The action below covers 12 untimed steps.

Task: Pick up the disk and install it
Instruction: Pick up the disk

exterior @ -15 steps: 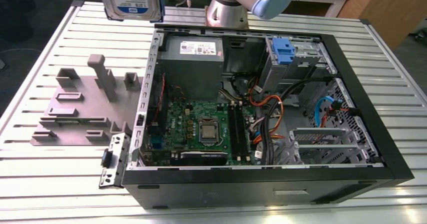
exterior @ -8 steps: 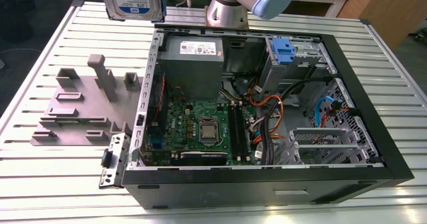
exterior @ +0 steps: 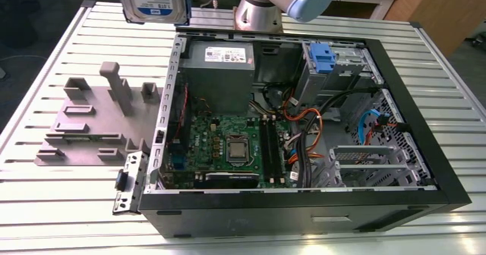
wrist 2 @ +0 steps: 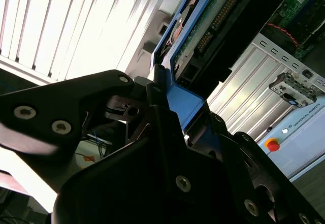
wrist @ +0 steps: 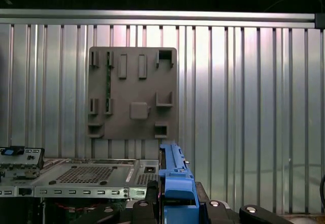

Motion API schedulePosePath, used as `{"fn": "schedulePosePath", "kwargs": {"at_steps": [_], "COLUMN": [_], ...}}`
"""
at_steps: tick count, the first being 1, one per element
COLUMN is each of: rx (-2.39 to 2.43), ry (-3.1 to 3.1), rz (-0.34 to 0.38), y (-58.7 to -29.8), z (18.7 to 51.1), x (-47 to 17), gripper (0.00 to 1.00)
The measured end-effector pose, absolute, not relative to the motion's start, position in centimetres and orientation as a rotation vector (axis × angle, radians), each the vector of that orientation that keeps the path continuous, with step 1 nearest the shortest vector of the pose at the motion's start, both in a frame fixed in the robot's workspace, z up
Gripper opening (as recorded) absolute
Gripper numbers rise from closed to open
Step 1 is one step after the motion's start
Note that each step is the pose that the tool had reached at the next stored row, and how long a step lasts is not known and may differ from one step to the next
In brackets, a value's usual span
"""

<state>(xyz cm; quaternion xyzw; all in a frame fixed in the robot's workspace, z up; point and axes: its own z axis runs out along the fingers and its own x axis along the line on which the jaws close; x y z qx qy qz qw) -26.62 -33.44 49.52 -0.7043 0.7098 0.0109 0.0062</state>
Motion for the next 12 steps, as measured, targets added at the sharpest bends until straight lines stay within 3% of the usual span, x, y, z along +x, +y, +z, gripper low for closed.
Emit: {"fn": "schedulePosePath", "kwargs": {"at_steps": [12], "rx": [-2.204], "ry": [2.221], "rz": [0.034], "y": [-33.44], "z": [49.52], "x": [-26.14], "gripper": [0.36]}}
